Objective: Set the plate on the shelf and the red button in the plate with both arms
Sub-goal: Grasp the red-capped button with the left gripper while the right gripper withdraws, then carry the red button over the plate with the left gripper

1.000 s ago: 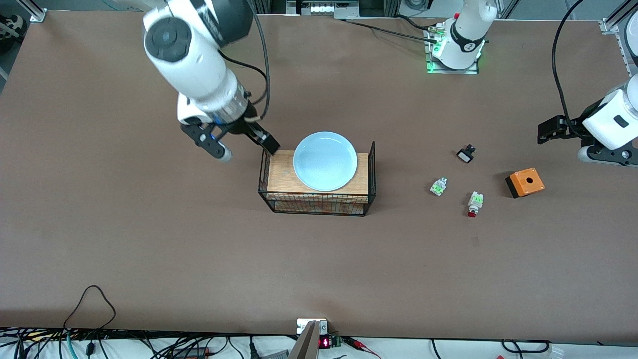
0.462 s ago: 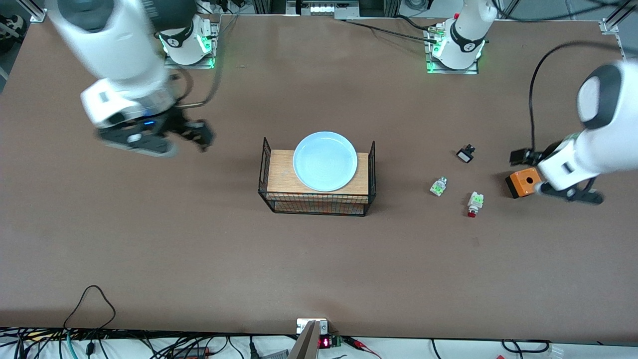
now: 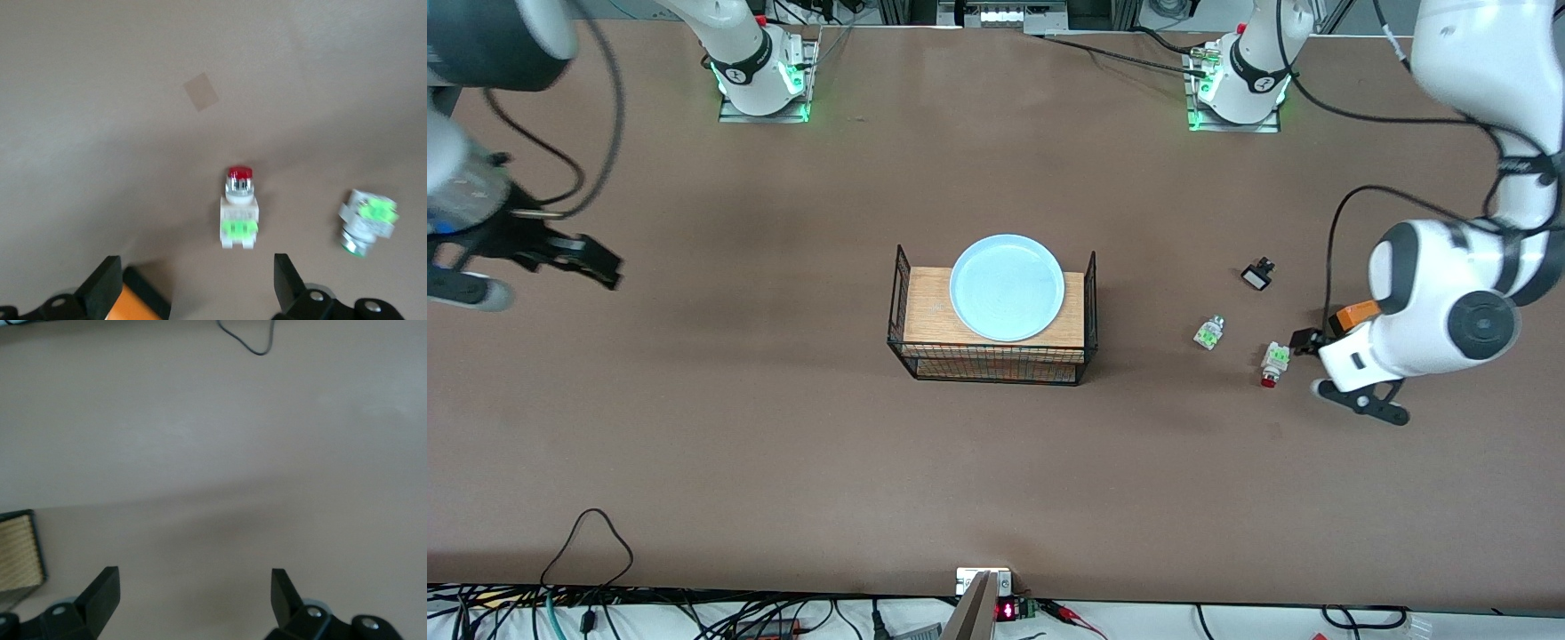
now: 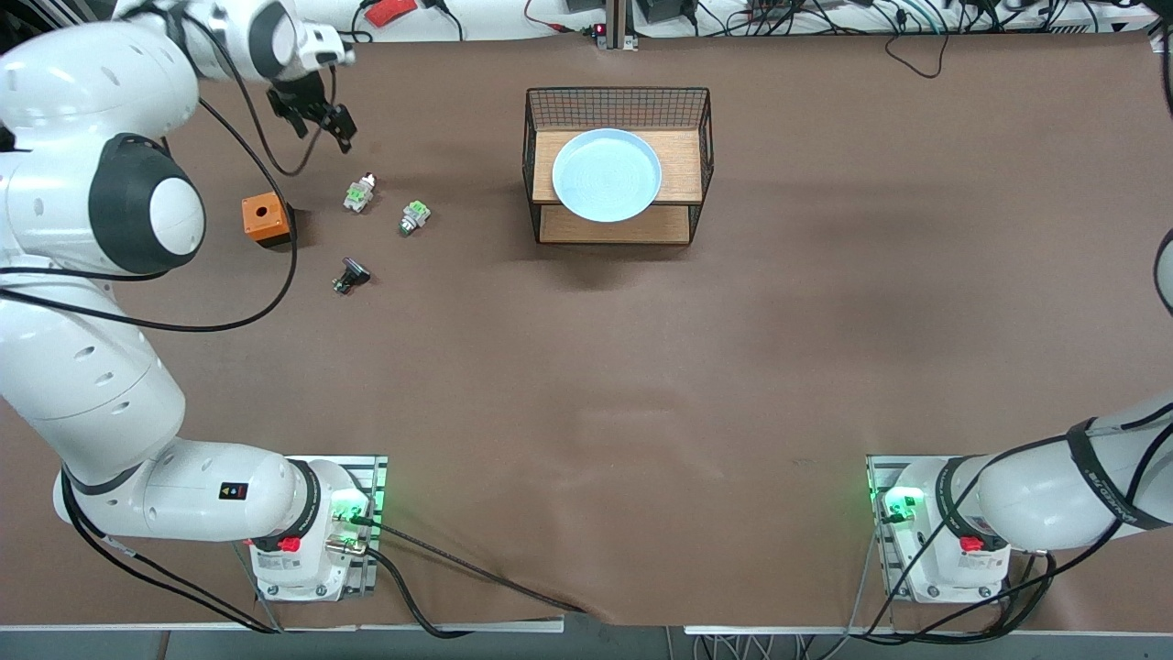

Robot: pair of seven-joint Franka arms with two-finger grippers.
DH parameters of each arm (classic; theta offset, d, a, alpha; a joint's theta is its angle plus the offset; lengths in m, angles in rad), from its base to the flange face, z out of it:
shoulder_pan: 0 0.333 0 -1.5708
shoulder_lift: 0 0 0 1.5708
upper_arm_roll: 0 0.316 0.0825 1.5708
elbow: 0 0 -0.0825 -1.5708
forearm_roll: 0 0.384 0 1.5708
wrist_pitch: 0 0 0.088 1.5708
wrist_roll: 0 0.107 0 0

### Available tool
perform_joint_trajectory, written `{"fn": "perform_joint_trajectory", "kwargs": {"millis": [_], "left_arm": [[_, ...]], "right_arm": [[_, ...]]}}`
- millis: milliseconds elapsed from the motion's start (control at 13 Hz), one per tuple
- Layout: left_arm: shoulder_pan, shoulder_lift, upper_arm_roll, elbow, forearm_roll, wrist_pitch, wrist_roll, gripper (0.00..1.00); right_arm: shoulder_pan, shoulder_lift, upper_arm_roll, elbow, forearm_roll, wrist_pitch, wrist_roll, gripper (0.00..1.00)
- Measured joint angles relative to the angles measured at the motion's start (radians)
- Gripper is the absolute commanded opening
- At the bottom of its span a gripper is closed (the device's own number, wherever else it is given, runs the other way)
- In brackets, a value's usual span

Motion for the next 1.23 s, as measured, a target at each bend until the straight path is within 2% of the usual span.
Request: {"fn": "perform_joint_trajectory", "kwargs": {"millis": [231,385,538,769,846,923,1000,1231], "left_arm": [[-0.003,0.044,-0.002,-0.092,0.0,0.177,0.002,1.0],[-0.004,0.066,-0.011,-0.099,0.0,0.207,0.002,0.99],[-0.005,0.072,-0.033,-0.099,0.0,0.212,0.0,0.82],[-0.002,0.093,-0.037,-0.102,0.0,0.256,0.001,0.81],[0.001,0.105,-0.036,-0.102,0.0,0.272,0.002,0.76],[0.004,0.116,-0.036,-0.102,0.0,0.281,0.002,0.57],[0.006,0.122,-0.036,-0.104,0.0,0.283,0.002,0.43],[0.013,0.117,-0.037,-0.117,-0.001,0.274,0.001,0.18]], "right_arm": [[-0.077,-0.005,0.0,-0.005,0.006,-0.012,-0.139,1.0],[-0.09,-0.015,0.0,-0.029,0.007,-0.014,-0.178,1.0],[-0.09,-0.04,0.005,-0.072,0.008,-0.014,-0.181,1.0],[-0.09,-0.099,0.008,-0.127,0.045,-0.041,-0.211,1.0],[-0.09,-0.116,0.008,-0.135,0.051,-0.057,-0.24,1.0],[-0.09,-0.131,0.008,-0.141,0.053,-0.064,-0.26,1.0],[-0.09,-0.14,0.008,-0.146,0.053,-0.069,-0.267,1.0],[-0.09,-0.146,0.011,-0.154,0.056,-0.071,-0.27,1.0]]}}
